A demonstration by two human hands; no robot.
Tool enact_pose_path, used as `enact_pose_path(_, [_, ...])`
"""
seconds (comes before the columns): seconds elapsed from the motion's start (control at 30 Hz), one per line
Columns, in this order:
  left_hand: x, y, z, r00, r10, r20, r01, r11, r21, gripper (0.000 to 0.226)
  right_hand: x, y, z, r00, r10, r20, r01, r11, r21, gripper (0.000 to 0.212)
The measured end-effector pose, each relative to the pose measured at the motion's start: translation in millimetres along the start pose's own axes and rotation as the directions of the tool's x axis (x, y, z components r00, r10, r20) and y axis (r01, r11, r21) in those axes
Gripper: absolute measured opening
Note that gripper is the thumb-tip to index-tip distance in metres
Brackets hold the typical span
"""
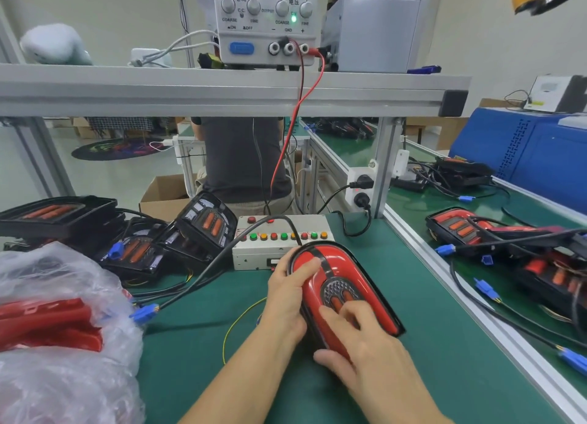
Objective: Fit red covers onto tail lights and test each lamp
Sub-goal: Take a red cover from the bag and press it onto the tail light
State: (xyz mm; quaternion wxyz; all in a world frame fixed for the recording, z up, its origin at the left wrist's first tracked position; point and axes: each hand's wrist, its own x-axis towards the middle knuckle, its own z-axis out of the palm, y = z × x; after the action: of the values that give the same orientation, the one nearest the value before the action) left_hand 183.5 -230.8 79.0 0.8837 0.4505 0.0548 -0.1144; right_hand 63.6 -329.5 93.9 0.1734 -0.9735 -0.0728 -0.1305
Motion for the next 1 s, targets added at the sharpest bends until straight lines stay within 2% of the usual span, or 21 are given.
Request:
enact_pose_path(0.07, [2,6,-1,1.000,0.013,-0.021,-0.014,0.999,-0.033,0.045,-4,10,-5,0.984,0.169,-0.060,-0.141,0.936,0.323,0.030])
enact_pose_path(0.1, [3,9,-2,1.000,0.011,-0.025,-0.012,0.998,-0.054,0.046,-7,17,-7,0.950,0.293,-0.112,-0.209,0.858,0.470,0.023])
enact_pose_path(0.13, [4,13,-2,1.000,0.008,-0.022,-0.010,0.998,-0.069,0.048,-10,24,-7,0.914,0.401,-0.068,-0.290,0.759,0.583,0.025])
enact_pose_path(0.17, [3,15,-1,1.000,0.009,-0.014,-0.010,0.997,-0.076,0.052,-12,29,-6,0.879,0.473,0.056,-0.381,0.627,0.679,0.029])
enact_pose_path(0.2, [2,17,1,1.000,0.011,-0.005,-0.011,0.997,-0.075,0.055,-12,32,-3,0.852,0.476,0.217,-0.455,0.471,0.756,0.033])
enact_pose_path(0.27, [-1,17,7,1.000,0.006,0.015,-0.005,0.997,-0.072,0.058,-9,29,1,0.812,0.334,0.478,-0.544,0.140,0.827,0.054])
enact_pose_path(0.3, [-2,16,10,1.000,0.004,0.024,-0.002,0.998,-0.070,0.057,-6,27,5,0.806,0.268,0.528,-0.551,0.010,0.835,0.059])
enact_pose_path(0.37, [-4,13,14,0.999,0.015,0.029,-0.013,0.998,-0.062,0.052,-2,26,10,0.820,0.217,0.530,-0.516,-0.124,0.848,0.057])
enact_pose_path(0.5, [-7,13,15,0.999,0.042,0.027,-0.040,0.997,-0.068,0.046,1,29,13,0.838,0.194,0.511,-0.469,-0.225,0.854,0.059])
enact_pose_path(0.7, [-12,13,14,0.992,0.100,0.083,-0.096,0.994,-0.044,0.047,-1,30,17,0.838,0.199,0.508,-0.469,-0.213,0.857,0.054])
enact_pose_path(0.8, [-13,15,12,0.993,0.051,0.107,-0.052,0.999,0.009,0.043,-3,31,17,0.842,0.213,0.495,-0.461,-0.191,0.867,0.055])
enact_pose_path(1.0, [-6,21,4,0.996,-0.075,0.051,0.069,0.992,0.102,0.007,-6,35,15,0.841,0.182,0.509,-0.487,-0.154,0.860,0.054])
